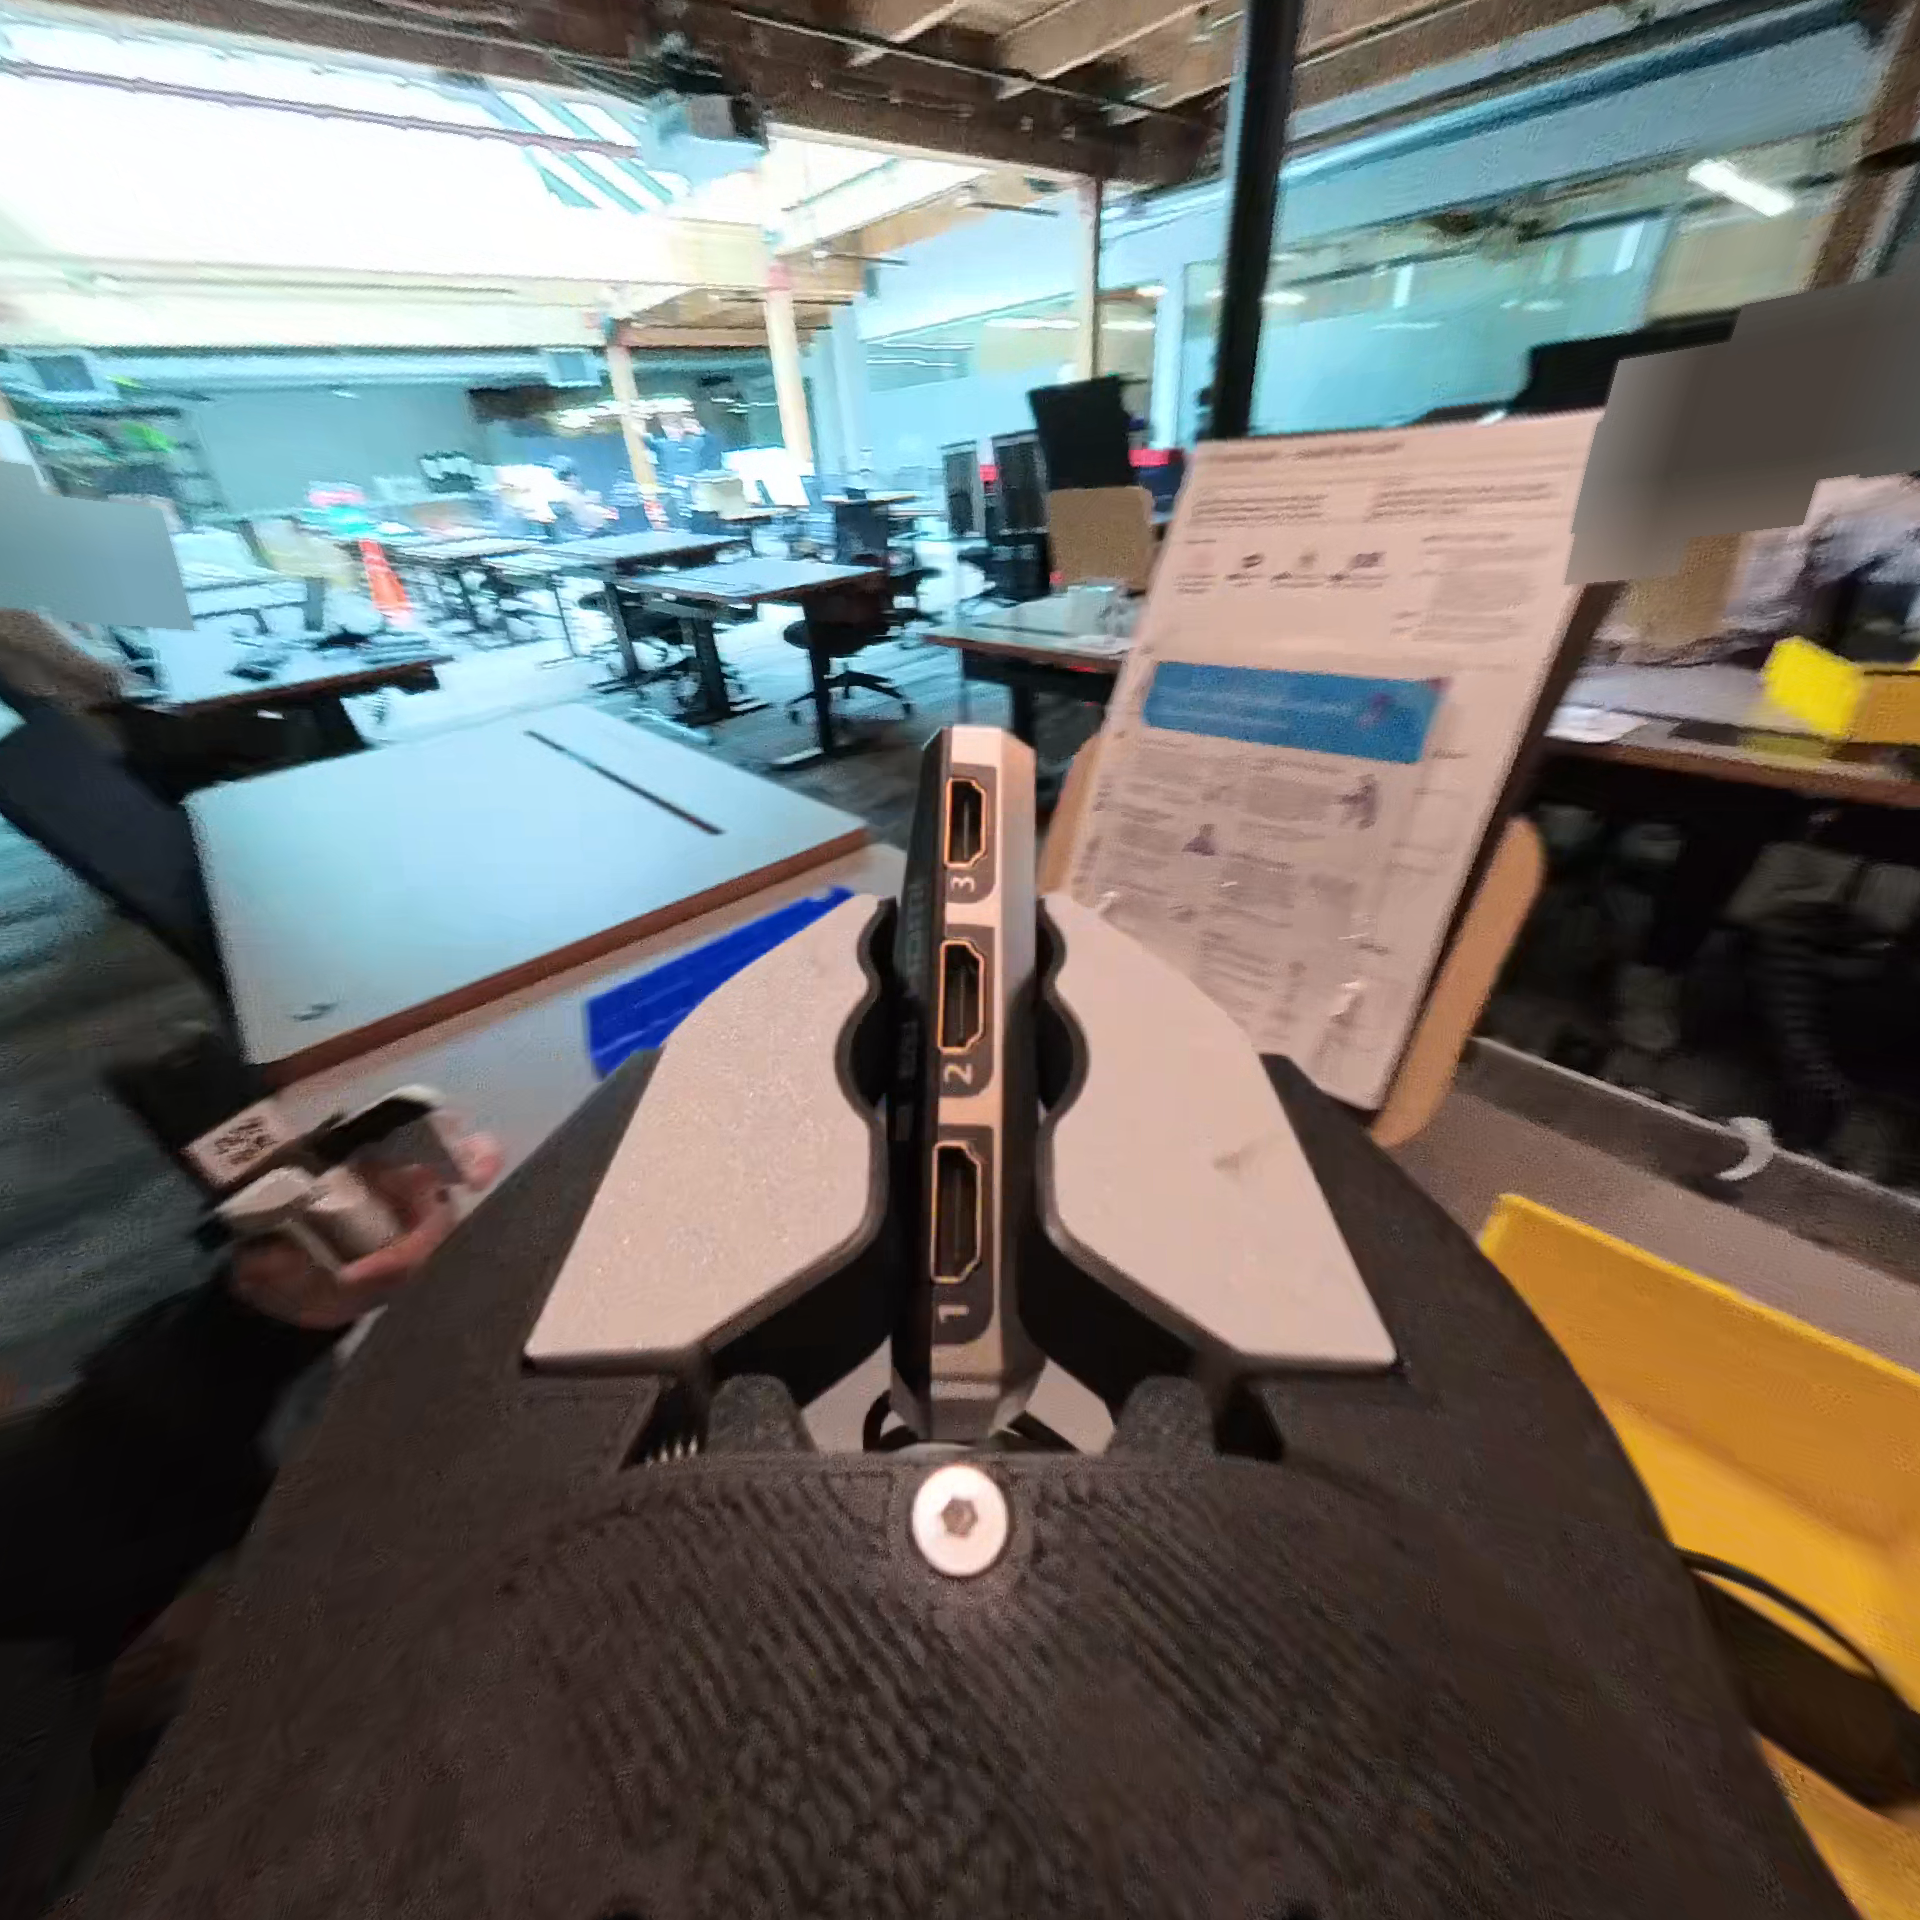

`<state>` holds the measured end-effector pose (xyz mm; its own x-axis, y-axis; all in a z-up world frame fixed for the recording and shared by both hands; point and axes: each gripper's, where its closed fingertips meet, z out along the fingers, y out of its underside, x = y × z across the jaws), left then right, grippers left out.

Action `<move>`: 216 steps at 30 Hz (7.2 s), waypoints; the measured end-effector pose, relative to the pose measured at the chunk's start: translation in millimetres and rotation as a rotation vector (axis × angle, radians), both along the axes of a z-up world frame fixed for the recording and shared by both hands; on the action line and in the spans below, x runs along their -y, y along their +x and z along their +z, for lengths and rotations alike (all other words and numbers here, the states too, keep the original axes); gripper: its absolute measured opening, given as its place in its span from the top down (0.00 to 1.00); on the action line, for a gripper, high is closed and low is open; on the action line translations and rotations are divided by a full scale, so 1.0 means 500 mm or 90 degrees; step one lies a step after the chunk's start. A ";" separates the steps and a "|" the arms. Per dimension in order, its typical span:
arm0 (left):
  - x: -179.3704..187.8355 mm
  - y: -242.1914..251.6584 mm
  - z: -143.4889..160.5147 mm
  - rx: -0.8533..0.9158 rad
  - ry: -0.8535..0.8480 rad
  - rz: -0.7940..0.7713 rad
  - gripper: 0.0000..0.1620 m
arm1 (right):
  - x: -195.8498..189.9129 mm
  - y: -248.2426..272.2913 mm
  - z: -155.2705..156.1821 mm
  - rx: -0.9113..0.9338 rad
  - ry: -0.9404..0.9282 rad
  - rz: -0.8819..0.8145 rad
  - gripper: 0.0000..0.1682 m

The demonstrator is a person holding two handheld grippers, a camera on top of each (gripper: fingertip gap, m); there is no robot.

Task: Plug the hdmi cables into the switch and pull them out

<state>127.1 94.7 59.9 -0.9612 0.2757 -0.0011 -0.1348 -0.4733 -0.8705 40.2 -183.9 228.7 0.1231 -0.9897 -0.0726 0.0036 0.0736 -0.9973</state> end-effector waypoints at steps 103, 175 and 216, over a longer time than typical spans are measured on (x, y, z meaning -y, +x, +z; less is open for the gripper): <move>0.071 0.444 -0.109 0.757 0.961 0.470 0.57 | -0.186 0.036 -0.541 -0.046 0.100 0.141 0.53; 0.220 -0.216 -0.247 -0.283 0.579 -0.245 0.91 | -0.280 -0.013 -0.561 0.036 -0.633 0.155 0.58; 0.258 -0.212 -0.242 0.440 0.405 0.057 0.49 | -0.277 -0.024 -0.585 -0.111 -0.605 0.202 0.59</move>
<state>20.9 -34.4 -61.1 -0.8215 0.3462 -0.4532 0.5215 0.1347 -0.8425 28.3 -45.5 -63.9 0.4531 -0.5708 0.6848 -0.0299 -0.7774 -0.6283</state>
